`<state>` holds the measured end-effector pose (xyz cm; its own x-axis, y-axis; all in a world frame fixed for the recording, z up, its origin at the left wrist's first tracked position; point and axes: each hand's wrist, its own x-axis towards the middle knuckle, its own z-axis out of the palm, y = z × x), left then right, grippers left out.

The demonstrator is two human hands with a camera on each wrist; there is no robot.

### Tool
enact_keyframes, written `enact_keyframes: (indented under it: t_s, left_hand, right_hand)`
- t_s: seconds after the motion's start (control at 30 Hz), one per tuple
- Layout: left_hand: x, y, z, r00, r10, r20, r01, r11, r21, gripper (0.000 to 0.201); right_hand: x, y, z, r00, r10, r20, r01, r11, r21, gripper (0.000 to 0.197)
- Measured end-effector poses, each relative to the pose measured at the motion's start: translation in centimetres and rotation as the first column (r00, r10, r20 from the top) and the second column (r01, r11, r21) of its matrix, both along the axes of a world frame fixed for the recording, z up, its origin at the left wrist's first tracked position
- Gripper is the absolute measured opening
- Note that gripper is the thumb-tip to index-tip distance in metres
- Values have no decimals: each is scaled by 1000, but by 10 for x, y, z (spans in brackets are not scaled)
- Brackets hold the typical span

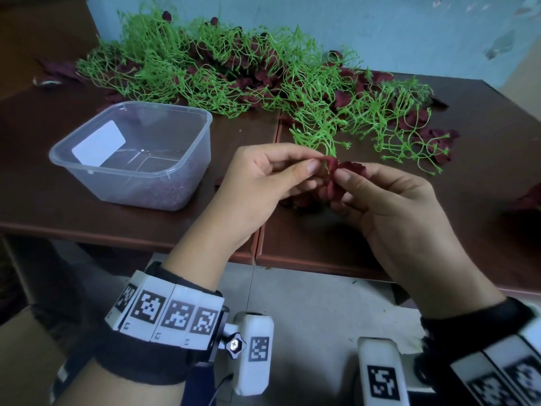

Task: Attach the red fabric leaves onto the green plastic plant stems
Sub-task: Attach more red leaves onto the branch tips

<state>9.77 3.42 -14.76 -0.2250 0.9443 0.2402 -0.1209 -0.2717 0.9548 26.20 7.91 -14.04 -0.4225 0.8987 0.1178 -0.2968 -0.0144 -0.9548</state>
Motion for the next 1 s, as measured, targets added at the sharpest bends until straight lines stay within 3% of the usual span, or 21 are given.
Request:
enact_keyframes:
  t_s: [0.37,0.53,0.67,1.0]
  left_hand:
    - [1,1,0,999,-27,-20,28,998,53,12]
    - [2,1,1,992,-27,-123,31,999,31,14]
    - [2,2,0,986,-8,-169,22,996,85,16]
    - [3,2,0,998,-35,-56,40,995,92,18]
  right_hand:
    - [-4,-1,7,950,168,-263,-237,937,-256,12]
    - [-3,0,8,946,191,-262,-272,908,-320,11]
    - [-3,0,8,950,226,-217,-290,897,-333,29]
    - [-4,0,7,951,244,-191,-300,877,-376,23]
